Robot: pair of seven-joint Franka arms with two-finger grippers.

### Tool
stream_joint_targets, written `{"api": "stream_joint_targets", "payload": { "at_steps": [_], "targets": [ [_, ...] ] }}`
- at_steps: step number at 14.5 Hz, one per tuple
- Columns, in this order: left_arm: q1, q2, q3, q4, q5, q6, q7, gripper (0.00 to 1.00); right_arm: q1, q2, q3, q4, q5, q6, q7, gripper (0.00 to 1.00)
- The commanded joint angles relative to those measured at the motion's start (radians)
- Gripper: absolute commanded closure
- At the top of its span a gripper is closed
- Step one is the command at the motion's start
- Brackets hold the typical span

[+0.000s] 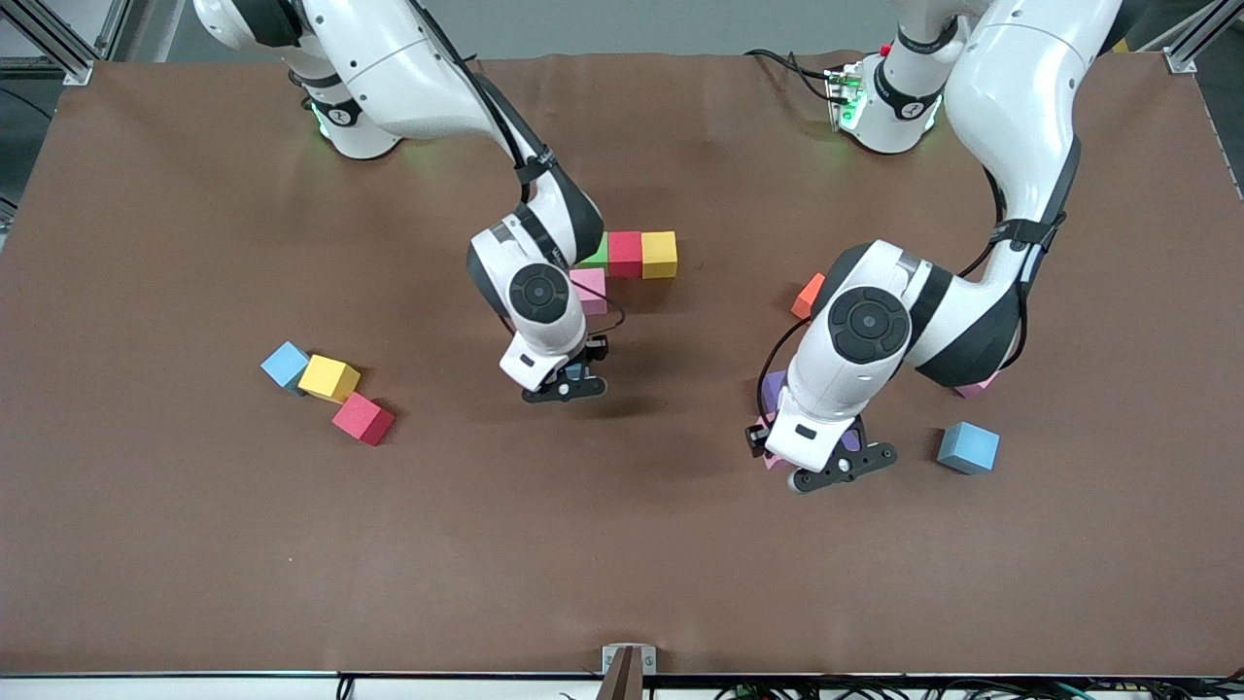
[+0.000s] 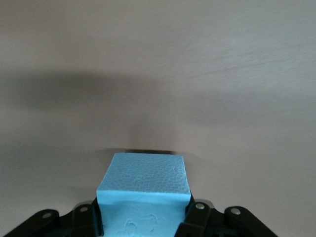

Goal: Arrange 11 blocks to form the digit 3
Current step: 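Place the blue cube below the pink cube while the left gripper carries pink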

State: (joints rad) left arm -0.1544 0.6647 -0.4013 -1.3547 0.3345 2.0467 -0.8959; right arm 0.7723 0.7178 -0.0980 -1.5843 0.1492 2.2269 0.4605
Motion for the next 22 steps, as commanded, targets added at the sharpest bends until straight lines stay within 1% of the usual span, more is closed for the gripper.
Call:
{"api": "stream_joint_targets", "payload": {
  "at_steps": [1,6,10,14,22],
  "targets": [
    [0.001,-0.03,0.002,-0.015,-0.018,-0.031,-0.003,1.0,0.034,-0.001,-0.008,-0.019,0.021,0.019,0.007,0.7],
    [0.001,-0.043,-0.002,-0.015,-0.018,-0.039,-0.003,1.0,0.058,-0.018,-0.003,-0.091,0.021,0.022,0.006,0.7],
    [-0.001,-0.043,-0.004,-0.015,-0.02,-0.039,-0.003,1.0,0.077,-0.018,-0.002,-0.097,0.021,0.025,0.007,0.7],
    [-0.001,-0.056,-0.008,-0.015,-0.02,-0.04,-0.001,1.0,0.079,-0.024,0.011,-0.105,0.021,0.02,0.007,0.7],
    [-0.01,-0.054,-0.005,-0.015,-0.032,-0.045,-0.005,1.0,0.081,-0.043,0.011,-0.122,0.023,0.007,0.027,0.7]
  ]
}}
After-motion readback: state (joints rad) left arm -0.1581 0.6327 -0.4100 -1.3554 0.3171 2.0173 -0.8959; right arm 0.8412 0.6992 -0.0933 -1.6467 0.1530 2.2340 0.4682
